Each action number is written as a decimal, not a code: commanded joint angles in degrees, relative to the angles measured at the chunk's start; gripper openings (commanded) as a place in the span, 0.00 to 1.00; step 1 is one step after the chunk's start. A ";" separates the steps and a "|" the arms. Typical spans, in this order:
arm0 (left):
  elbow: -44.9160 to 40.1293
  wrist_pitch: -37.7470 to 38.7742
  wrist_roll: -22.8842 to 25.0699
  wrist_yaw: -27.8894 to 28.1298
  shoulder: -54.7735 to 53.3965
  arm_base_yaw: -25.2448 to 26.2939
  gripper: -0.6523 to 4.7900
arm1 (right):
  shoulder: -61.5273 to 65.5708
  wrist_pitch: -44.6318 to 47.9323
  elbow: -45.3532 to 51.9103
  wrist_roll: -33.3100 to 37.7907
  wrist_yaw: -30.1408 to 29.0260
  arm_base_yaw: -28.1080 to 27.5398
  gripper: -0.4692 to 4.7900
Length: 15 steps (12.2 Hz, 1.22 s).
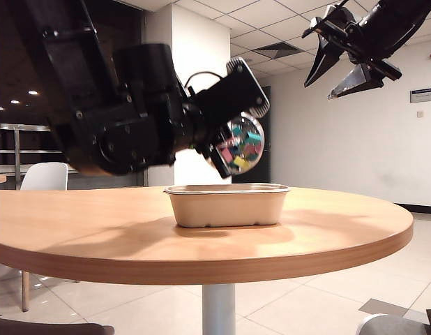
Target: Pick up the box filled with clips, pour some clips from it into the rectangular paper box, and then put the clip box back on the table.
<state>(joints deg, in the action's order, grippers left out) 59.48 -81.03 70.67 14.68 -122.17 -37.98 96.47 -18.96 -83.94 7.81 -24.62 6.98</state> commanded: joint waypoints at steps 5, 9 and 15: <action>0.46 -2.82 -0.83 -3.54 2.01 0.48 0.11 | 1.22 4.24 -0.33 -4.70 -8.44 2.86 0.60; 0.35 -2.82 -2.99 -3.10 2.97 2.21 0.11 | 2.32 -2.27 -0.35 -13.20 -16.11 3.69 0.64; 0.37 -2.80 -8.79 -3.06 3.23 1.99 0.11 | 5.66 -9.49 -0.35 -24.11 -13.90 5.33 1.00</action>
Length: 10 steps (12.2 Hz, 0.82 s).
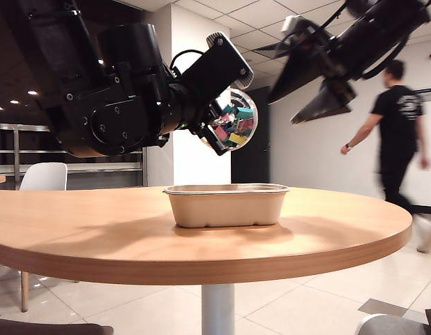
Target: Pick up the box filled with clips, pour some clips from it into the rectangular paper box, and then put the clip box back on the table.
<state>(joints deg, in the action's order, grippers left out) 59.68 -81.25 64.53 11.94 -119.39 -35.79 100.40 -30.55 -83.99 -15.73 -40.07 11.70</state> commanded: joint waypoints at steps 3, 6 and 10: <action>0.11 -2.58 -2.97 -0.22 0.44 -0.39 0.11 | 4.63 5.60 -0.31 -0.33 1.51 1.49 1.00; -0.13 -2.56 -4.24 -0.22 0.44 -1.14 0.11 | 5.14 9.25 -0.31 0.74 2.25 1.77 1.00; -0.31 -2.56 -5.03 -0.17 0.42 -1.53 0.11 | 5.79 11.78 -0.31 0.98 6.58 1.84 1.00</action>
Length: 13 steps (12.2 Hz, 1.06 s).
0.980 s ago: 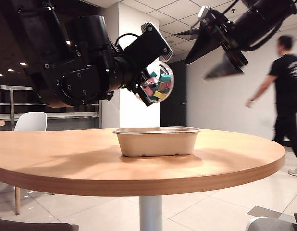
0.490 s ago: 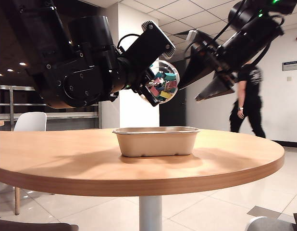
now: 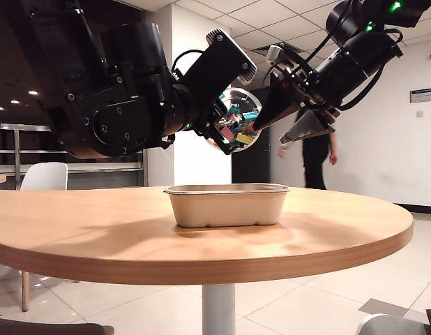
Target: Pick up the box filled with clips, pour some clips from it into the rectangular paper box, and then put the clip box back on the table.
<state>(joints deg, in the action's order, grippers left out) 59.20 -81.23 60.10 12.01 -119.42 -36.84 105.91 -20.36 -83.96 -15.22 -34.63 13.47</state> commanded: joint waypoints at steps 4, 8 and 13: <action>-0.22 -2.56 -0.63 -0.24 0.42 -0.48 0.11 | 0.55 5.64 -0.33 0.63 6.27 0.83 1.00; -0.22 -2.51 -0.94 -0.17 0.42 -0.42 0.11 | -0.26 -0.48 -0.33 -5.01 6.36 0.83 1.00; -0.22 -1.16 -2.10 0.00 0.39 -0.39 0.11 | -1.27 -2.03 -0.33 -9.05 6.43 0.87 1.00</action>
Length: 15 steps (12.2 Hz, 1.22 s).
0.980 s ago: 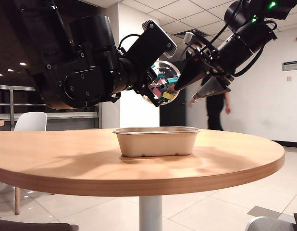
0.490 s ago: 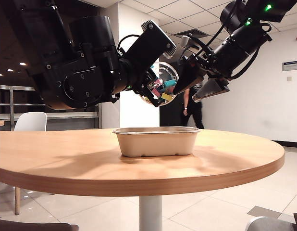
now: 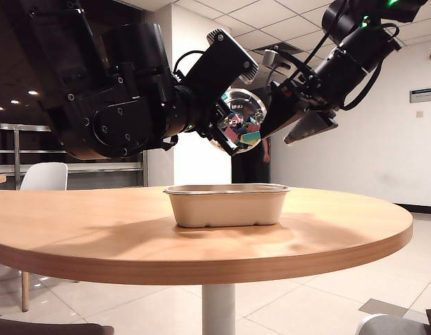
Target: Pick up the box filled with clips, pour some clips from it into the rectangular paper box, and then put the clip box back on the table.
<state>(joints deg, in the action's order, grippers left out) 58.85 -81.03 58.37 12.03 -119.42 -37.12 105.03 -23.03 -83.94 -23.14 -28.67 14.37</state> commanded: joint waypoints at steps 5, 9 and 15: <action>0.13 -0.96 -3.93 -0.07 0.39 -0.13 0.11 | -0.44 7.52 -0.35 -0.85 4.85 0.09 1.00; 0.15 -0.68 -5.29 -0.02 0.39 -0.11 0.11 | -0.46 8.07 -0.35 -0.90 -1.86 0.13 1.00; 0.22 2.69 -2.19 2.12 -0.20 1.62 0.11 | -5.79 4.00 -0.35 -1.07 -2.97 0.04 1.00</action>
<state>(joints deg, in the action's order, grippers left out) 58.94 -75.96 53.74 13.34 -119.57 -35.66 99.74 -20.01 -83.94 -24.29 -31.51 14.37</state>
